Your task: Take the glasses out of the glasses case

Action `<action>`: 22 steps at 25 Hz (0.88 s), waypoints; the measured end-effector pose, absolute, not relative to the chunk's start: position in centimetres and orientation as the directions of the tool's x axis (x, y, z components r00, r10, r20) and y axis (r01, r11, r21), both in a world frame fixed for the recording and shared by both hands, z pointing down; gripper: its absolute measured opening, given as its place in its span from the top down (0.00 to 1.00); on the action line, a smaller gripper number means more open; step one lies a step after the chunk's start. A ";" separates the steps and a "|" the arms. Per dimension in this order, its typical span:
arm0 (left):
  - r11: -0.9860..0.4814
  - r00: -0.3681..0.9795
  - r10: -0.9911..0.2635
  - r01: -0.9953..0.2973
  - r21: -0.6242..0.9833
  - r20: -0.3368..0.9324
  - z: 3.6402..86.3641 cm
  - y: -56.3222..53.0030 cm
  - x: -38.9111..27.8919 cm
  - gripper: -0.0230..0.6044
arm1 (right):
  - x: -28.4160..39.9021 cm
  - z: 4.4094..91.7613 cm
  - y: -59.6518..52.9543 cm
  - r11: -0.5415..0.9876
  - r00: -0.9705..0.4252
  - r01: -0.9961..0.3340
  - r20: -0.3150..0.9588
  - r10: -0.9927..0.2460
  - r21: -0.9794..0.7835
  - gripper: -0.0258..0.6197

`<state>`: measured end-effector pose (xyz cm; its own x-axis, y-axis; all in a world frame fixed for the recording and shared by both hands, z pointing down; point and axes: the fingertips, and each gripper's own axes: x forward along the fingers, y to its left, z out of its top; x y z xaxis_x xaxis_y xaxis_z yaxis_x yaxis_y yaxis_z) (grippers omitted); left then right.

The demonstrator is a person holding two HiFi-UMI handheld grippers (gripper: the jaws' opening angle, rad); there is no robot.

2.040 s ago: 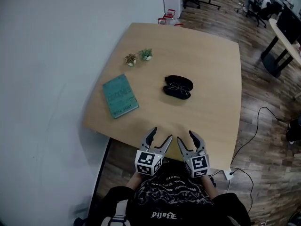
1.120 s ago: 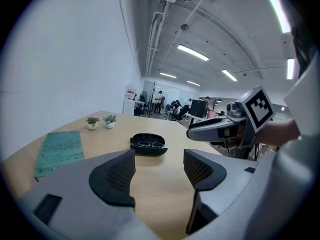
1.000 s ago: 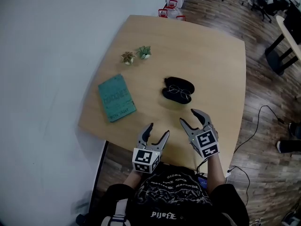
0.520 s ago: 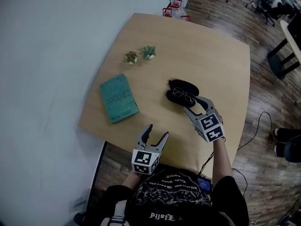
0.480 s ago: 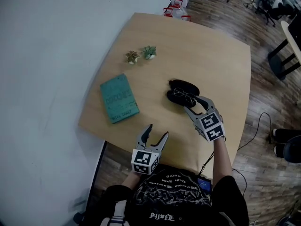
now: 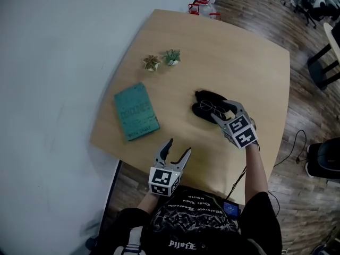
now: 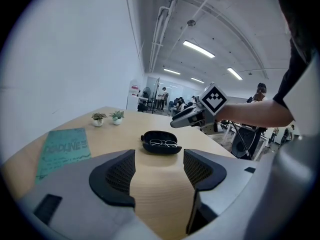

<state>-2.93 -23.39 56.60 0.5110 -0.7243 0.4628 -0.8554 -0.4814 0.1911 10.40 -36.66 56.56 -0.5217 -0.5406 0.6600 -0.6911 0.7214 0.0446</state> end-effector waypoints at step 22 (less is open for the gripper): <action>-0.442 0.465 -0.695 -0.878 0.184 0.548 60.1 -27.3 -5.3 0.47 | 9.8 68.5 -39.7 0.904 -0.373 -0.427 0.909 -0.188 0.011 0.63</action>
<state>-5.29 -27.30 60.13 0.4652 -0.6954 0.5477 -0.8778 -0.4424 0.1839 9.84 -39.74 68.46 -0.3731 -0.1876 0.9086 -0.4272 0.9041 0.0112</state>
